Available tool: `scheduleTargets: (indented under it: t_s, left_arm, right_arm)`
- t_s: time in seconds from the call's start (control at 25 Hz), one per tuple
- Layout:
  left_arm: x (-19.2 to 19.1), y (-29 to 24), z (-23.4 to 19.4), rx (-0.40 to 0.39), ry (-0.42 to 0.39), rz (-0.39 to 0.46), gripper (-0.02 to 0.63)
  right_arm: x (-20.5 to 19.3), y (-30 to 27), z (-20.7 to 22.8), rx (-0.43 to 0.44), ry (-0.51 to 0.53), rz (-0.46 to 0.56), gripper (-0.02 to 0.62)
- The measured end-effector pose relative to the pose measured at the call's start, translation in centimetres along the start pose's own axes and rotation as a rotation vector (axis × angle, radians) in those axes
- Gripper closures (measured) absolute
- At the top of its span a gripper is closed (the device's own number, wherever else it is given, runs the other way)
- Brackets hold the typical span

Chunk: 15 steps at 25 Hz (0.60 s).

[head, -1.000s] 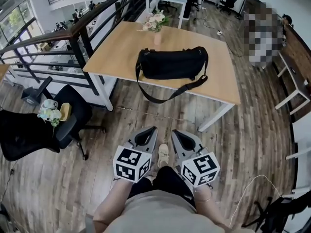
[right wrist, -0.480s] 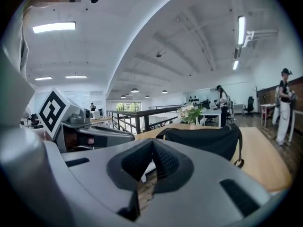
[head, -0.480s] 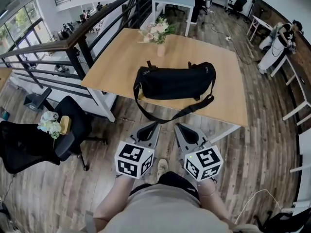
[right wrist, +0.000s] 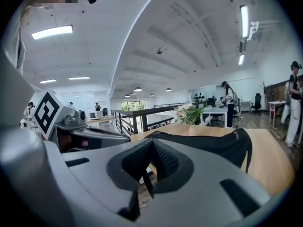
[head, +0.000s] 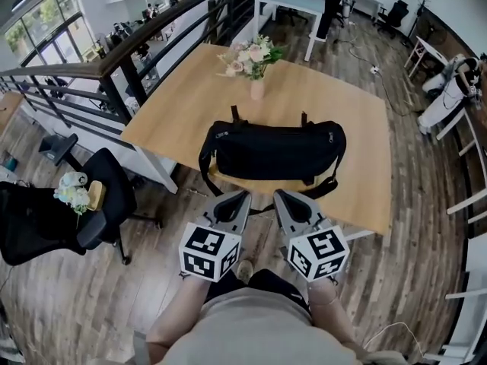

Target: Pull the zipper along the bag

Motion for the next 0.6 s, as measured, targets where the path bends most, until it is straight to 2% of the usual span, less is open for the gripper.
scheduleTargets:
  t_s: [0.4, 0.6]
  left_arm:
    - [0.0, -2.0, -2.2, 0.067, 0.039, -0.049, 0.586]
    - [0.3, -3.6, -4.0, 0.065, 0.051, -0.069, 0.586]
  right_arm:
    - [0.4, -3.4, 0.9, 0.073, -0.022, -0.019, 0.588]
    - [0.7, -5.1, 1.4, 0.085, -0.019, -0.035, 0.588]
Point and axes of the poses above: the fingertips, and each gripper's own axes: y backward along the fingers, z to its right, x out of its top, the point moved 7 cm from there along y, backward along the fingers, and after that the axes turned 9 degrees about -z, right-handed, at the moved point
